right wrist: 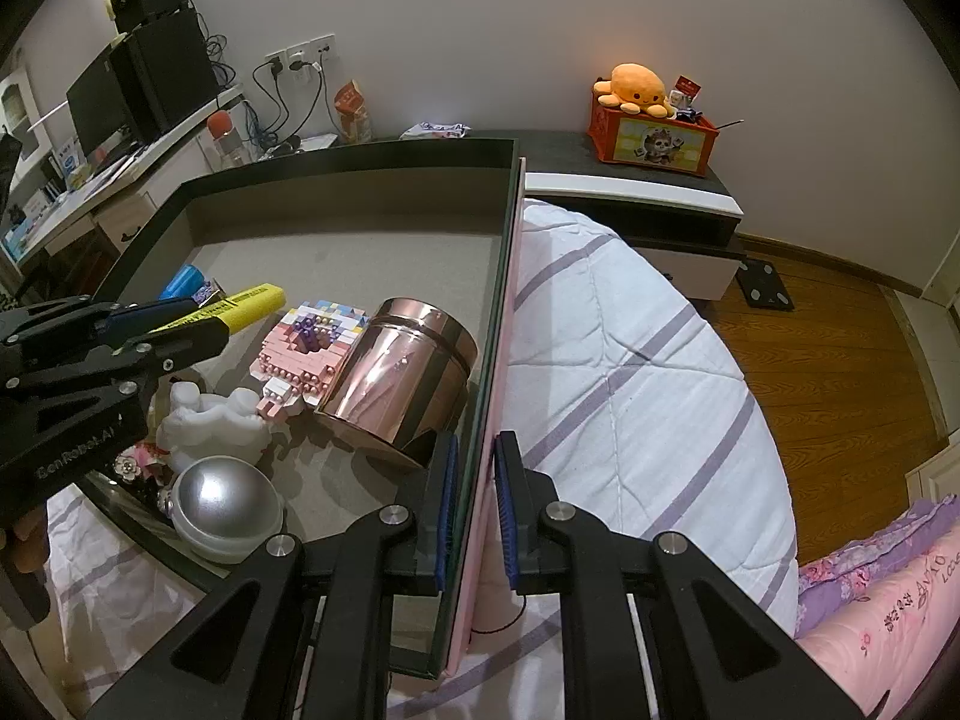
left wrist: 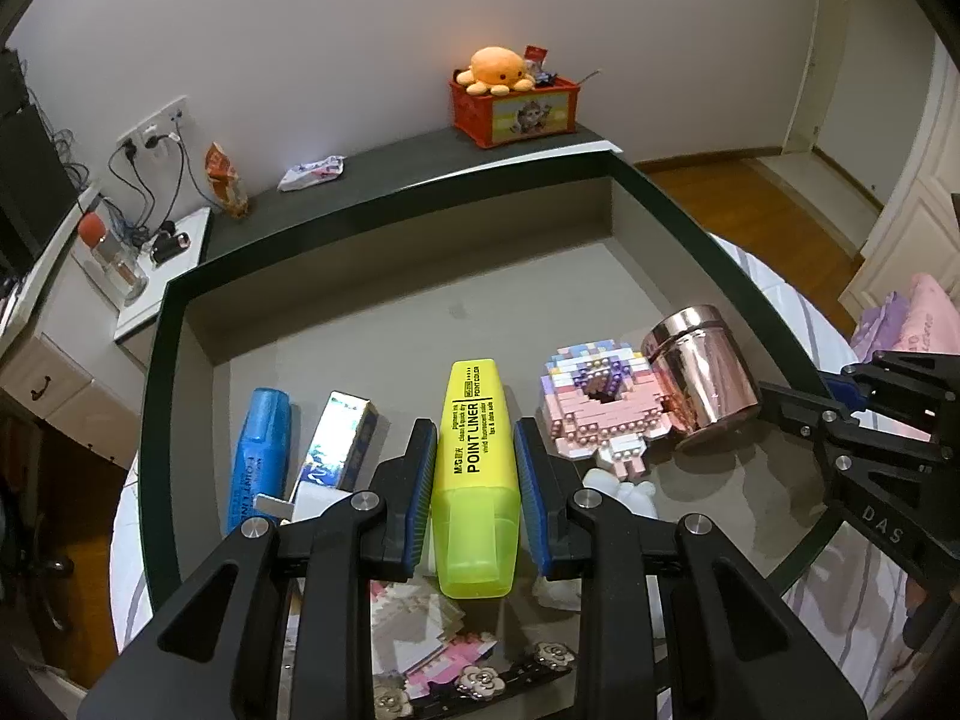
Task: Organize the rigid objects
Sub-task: 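Lower the yellow highlighter into the pink box and open the left tool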
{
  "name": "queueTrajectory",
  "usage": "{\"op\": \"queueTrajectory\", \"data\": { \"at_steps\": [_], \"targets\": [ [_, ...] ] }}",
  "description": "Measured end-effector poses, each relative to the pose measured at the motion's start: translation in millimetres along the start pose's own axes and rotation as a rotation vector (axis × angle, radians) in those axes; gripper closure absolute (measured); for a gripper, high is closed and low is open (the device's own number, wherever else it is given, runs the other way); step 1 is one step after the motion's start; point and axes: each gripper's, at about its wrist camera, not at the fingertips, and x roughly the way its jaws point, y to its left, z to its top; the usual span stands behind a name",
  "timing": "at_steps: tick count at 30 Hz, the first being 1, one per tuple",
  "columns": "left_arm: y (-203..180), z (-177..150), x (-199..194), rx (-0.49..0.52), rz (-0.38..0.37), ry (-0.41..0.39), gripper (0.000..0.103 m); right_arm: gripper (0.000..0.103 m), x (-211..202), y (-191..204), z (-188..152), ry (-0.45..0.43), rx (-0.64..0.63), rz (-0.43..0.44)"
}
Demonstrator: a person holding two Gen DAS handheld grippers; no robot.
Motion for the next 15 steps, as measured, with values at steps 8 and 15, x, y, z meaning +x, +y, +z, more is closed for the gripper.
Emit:
{"op": "queueTrajectory", "data": {
  "at_steps": [8,15],
  "targets": [
    [0.0,4.5,6.7,0.007,0.052,0.015,0.076,0.09,0.2,0.5,-0.3,0.005,-0.004,0.004],
    [-1.1,4.5,5.3,0.013,0.041,0.01,0.076,0.089,-0.5,1.3,-0.4,0.008,-0.005,0.007]
  ]
}}
